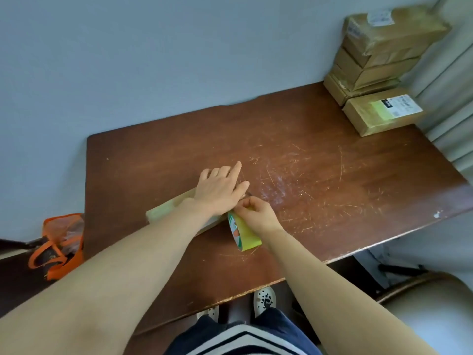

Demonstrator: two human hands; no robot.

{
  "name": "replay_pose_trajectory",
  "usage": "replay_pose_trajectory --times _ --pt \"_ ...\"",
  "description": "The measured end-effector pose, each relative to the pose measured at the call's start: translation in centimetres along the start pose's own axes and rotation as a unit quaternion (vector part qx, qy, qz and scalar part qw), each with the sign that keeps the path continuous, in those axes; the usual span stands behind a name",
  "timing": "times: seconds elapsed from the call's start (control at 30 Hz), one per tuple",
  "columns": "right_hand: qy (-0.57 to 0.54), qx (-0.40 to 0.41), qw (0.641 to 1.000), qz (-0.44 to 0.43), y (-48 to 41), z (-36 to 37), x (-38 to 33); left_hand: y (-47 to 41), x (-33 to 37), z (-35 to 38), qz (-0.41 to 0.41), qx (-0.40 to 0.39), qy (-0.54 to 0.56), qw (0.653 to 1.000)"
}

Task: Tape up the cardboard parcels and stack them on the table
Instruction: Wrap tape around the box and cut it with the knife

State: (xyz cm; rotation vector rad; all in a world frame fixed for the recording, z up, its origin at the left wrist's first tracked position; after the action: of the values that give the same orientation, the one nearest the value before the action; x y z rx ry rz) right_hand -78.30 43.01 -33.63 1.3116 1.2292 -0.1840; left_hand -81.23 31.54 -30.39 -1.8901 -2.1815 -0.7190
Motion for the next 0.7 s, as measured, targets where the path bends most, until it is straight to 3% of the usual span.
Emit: replay_pose_trajectory --times 0.07,0.1,0.17,0.27,0.43,0.57,0.7 --pt "-0.030 -0.009 0.999 0.012 0.3 -0.3 -0.3 0.5 -1.1 -0.5 -0.039 -0.089 0.082 0.992" --pt "-0.042 -0.015 0.999 0.017 0.5 -0.5 -0.5 1.1 -1.8 -0.8 -0.048 -0.118 0.062 0.990" --pt "-0.044 -0.039 0.998 0.024 0.8 -0.5 -1.1 2.7 -3.8 -1.2 -0.064 -0.136 -0.005 0.989" --pt "-0.029 -0.102 0.994 0.010 1.7 0.3 -2.2 4.3 -5.9 -1.4 -0.113 -0.143 0.129 0.975" --pt "0.009 -0.124 0.981 -0.149 3.2 0.9 -5.3 5.4 -8.9 -2.3 -0.139 -0.149 0.274 0.940" --pt "0.066 -0.044 0.976 -0.203 2.1 2.7 -7.8 6.3 -8.4 -3.5 -0.090 0.028 0.103 0.990" --pt "0.105 0.002 0.971 -0.213 0.0 3.6 -10.4 7.2 -7.6 1.1 -0.102 -0.071 0.009 0.992"
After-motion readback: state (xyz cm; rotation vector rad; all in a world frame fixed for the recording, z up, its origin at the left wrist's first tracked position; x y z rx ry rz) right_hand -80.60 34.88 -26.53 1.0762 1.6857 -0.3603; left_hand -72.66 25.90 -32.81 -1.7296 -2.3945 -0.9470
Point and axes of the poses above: each hand's wrist, its own y-axis away from the middle knuckle, its own z-axis out of the palm, x = y × z, the point moved 8 cm from there along -y, towards the middle knuckle, and after that the axes turned 13 degrees about y, right-handed, at the moved point
